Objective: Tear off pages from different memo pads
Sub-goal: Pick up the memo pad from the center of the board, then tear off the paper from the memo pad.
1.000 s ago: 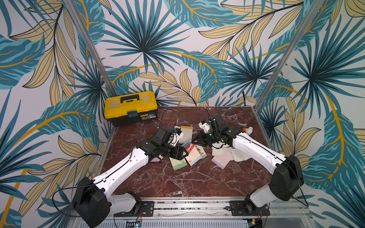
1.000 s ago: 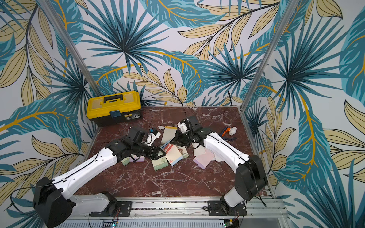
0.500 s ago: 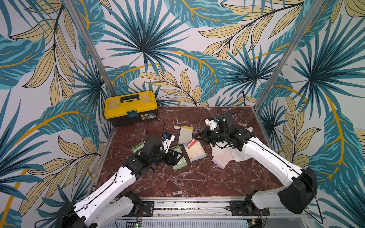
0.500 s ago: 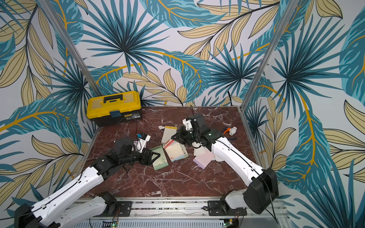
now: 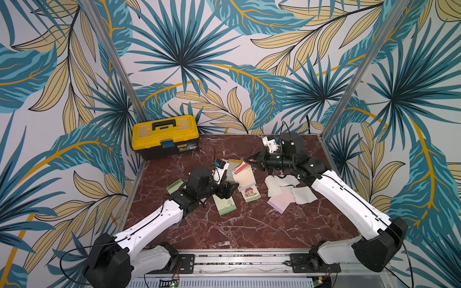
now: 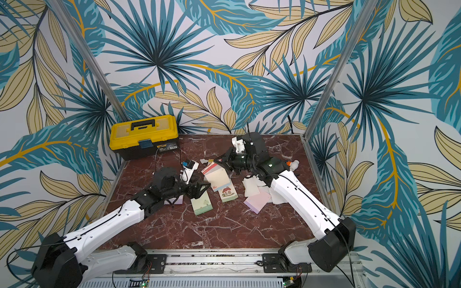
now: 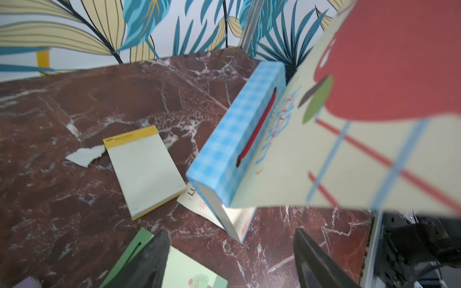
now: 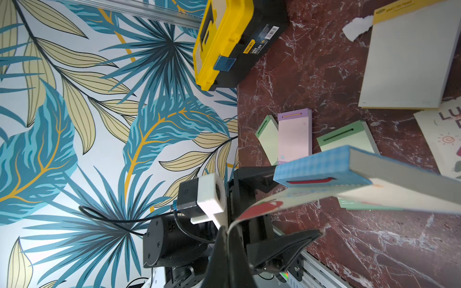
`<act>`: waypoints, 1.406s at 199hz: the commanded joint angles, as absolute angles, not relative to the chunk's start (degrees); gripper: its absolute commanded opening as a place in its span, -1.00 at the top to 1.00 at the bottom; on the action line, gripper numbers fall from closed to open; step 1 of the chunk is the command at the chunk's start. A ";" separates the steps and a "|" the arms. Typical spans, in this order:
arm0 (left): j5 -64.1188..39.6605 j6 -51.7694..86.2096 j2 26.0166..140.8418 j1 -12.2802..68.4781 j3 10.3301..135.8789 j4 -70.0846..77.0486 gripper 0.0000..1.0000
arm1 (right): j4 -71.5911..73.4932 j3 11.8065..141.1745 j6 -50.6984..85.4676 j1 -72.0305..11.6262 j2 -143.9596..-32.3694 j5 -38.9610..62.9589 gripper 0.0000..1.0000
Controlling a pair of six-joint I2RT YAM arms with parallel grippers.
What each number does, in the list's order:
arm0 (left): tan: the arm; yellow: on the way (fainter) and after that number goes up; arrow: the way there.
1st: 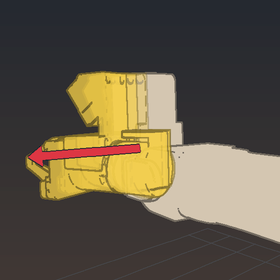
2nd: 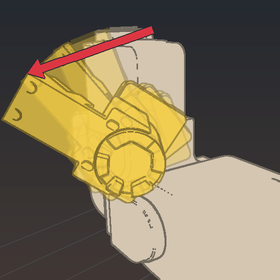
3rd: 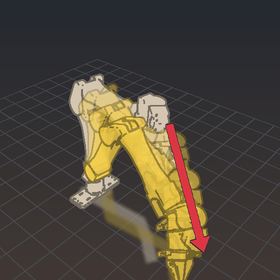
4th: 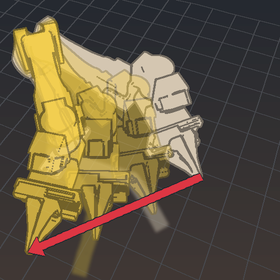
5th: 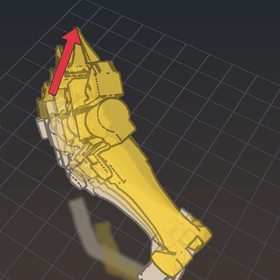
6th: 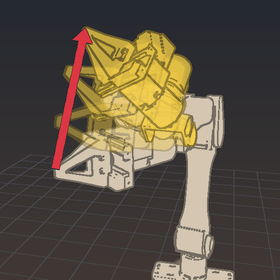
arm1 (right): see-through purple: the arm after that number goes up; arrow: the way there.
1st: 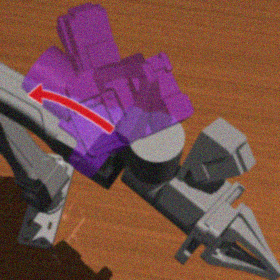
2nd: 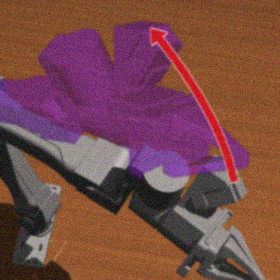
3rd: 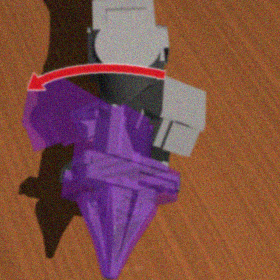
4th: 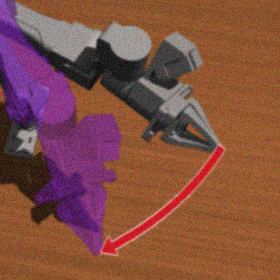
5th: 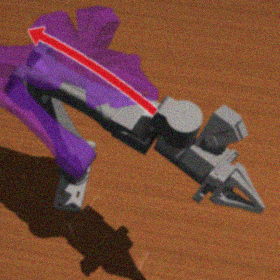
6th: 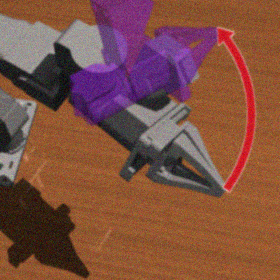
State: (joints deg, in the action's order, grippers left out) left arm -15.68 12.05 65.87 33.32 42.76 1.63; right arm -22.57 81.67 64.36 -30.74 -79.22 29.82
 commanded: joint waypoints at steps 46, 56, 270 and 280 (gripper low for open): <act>-23.70 10.43 73.39 32.54 44.58 20.68 -0.53 | -15.57 83.27 69.79 -30.61 -75.41 31.39 1.00; -25.15 11.05 75.04 32.51 45.59 21.45 -0.48 | -15.76 83.55 69.62 -30.58 -75.34 31.55 1.00; -35.84 19.34 67.21 32.19 40.79 17.75 1.00 | -15.07 72.35 72.88 -20.21 -66.75 21.62 1.00; -36.18 19.55 67.15 32.25 40.78 18.31 1.00 | -14.18 72.20 73.07 -20.21 -67.10 22.18 1.00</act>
